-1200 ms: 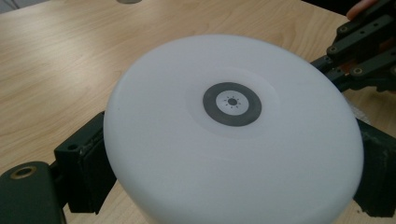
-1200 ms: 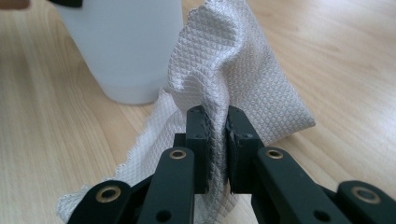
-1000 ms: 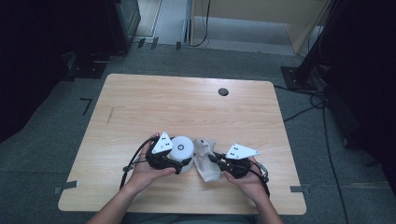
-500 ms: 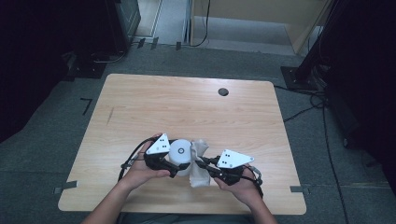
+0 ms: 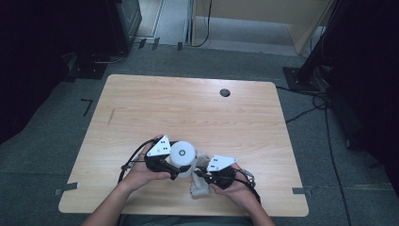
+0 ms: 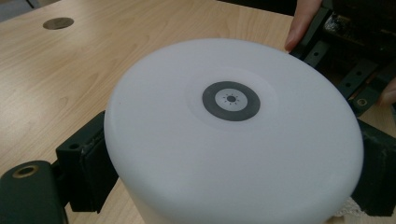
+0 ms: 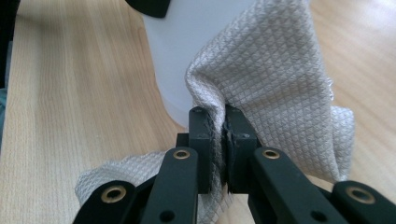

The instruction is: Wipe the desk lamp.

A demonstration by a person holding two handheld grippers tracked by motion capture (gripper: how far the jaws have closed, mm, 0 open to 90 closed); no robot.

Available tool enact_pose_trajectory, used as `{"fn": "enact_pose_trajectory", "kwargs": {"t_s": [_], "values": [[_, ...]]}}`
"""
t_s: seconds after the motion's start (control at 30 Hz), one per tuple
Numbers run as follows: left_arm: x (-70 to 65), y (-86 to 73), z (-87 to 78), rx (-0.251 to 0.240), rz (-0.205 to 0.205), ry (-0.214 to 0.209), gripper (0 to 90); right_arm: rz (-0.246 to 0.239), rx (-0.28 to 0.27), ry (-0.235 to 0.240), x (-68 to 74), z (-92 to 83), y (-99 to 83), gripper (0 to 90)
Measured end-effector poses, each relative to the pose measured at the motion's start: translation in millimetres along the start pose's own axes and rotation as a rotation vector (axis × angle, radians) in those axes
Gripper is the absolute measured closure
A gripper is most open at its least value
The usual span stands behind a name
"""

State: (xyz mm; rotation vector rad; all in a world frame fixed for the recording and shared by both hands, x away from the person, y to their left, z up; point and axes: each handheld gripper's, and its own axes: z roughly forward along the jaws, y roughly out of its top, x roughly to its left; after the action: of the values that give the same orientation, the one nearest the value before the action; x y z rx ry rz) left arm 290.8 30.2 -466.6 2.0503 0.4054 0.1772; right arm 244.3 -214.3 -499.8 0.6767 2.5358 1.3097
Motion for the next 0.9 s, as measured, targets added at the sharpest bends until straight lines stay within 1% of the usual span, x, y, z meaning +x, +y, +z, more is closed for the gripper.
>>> {"fn": "enact_pose_trajectory", "kwargs": {"t_s": [0.1, 0.23, 0.3, 0.33, 0.37, 0.47, 0.5, 0.57, 0.63, 0.67, 0.73, 0.8, 0.83, 0.9], "values": [[0.0, -0.1, 0.3, 0.000, 0.001, -0.001, 8.1, -0.006, -0.057, -0.015, 0.4, -8.9, 6.5, 83.9], [-0.1, -0.2, 0.8, 0.000, 0.000, -0.001, 8.1, -0.005, -0.168, -0.055, 1.3, -27.5, 19.5, 83.9], [-0.1, -0.2, 1.0, 0.000, 0.001, -0.002, 8.1, -0.012, -0.220, -0.067, 3.1, -35.5, 25.8, 83.9], [-0.3, -0.3, 1.2, -0.001, 0.000, -0.003, 8.1, -0.014, -0.236, -0.069, 4.3, -38.0, 28.0, 83.9], [-0.4, -0.4, 1.3, -0.002, 0.001, -0.005, 8.1, -0.019, -0.237, -0.070, 4.7, -39.0, 29.1, 83.9], [-0.4, -0.5, 1.2, -0.001, 0.004, -0.006, 8.1, -0.008, -0.209, -0.060, 2.6, -33.3, 23.9, 83.9], [-0.3, -0.6, 1.2, -0.002, 0.006, -0.007, 8.1, 0.005, -0.192, -0.054, 1.1, -29.6, 20.4, 83.8], [-0.3, -0.7, 1.2, -0.002, 0.007, -0.009, 8.2, 0.015, -0.135, -0.039, -1.4, -20.2, 12.5, 83.9], [0.1, -0.7, 1.3, -0.001, 0.007, -0.011, 8.1, 0.015, -0.065, -0.026, -2.4, -9.3, 4.7, 83.8], [0.3, -0.8, 1.3, -0.001, 0.007, -0.012, 8.1, 0.004, -0.029, -0.028, -1.7, -4.4, 1.3, 83.7], [0.7, -0.9, 1.5, -0.001, 0.007, -0.013, 8.1, -0.005, 0.013, -0.033, -0.3, 3.2, -2.8, 83.7], [0.8, -1.0, 1.8, -0.003, 0.004, -0.014, 8.0, 0.007, 0.020, -0.032, -0.3, 3.8, -2.2, 83.7], [0.7, -1.0, 1.9, -0.002, 0.001, -0.014, 8.0, 0.000, 0.022, -0.036, -0.2, 2.9, -1.0, 83.7], [0.7, -1.1, 2.3, -0.003, -0.003, -0.015, 7.9, -0.004, 0.005, -0.043, 0.3, -1.0, 2.4, 83.8]]}}
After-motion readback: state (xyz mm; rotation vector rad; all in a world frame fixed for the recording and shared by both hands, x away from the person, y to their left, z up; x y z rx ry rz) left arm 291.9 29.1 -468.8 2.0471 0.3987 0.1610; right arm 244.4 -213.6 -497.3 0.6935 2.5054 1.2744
